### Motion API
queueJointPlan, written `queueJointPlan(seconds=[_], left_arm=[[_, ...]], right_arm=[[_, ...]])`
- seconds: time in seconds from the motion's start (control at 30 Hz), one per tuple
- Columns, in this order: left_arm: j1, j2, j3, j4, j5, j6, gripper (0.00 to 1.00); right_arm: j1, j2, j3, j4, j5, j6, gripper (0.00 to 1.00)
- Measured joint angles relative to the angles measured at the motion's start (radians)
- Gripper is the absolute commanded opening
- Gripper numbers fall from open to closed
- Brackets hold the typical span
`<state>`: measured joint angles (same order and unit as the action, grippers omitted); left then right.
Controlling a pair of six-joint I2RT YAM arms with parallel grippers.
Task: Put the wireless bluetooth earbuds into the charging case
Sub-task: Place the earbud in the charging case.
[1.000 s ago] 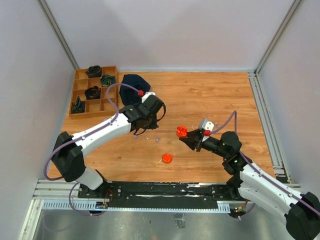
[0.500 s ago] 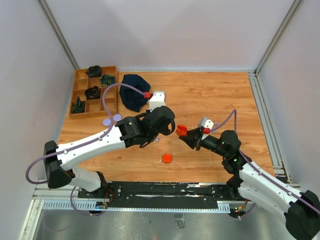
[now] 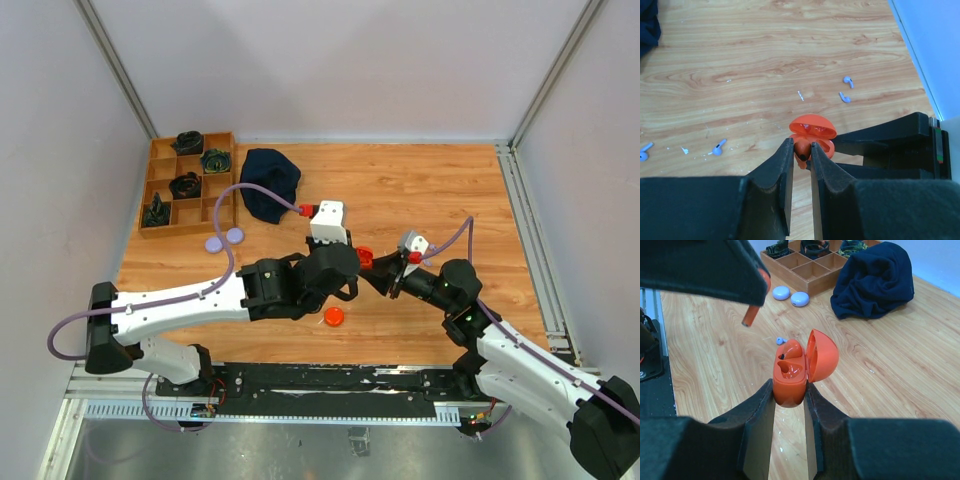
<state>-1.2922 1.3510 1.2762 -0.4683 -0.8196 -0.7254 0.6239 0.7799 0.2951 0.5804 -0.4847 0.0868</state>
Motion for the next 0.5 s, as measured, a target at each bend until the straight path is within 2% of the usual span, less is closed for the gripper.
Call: queueJointPlan(seconds=[0.5], left_arm=[[-0.066,0.0,-0.15,0.329,-0.111,0.192,0.18]], right_arm=[[0.0,0.0,0.003,0.021,-0.001,0.031,0.07]])
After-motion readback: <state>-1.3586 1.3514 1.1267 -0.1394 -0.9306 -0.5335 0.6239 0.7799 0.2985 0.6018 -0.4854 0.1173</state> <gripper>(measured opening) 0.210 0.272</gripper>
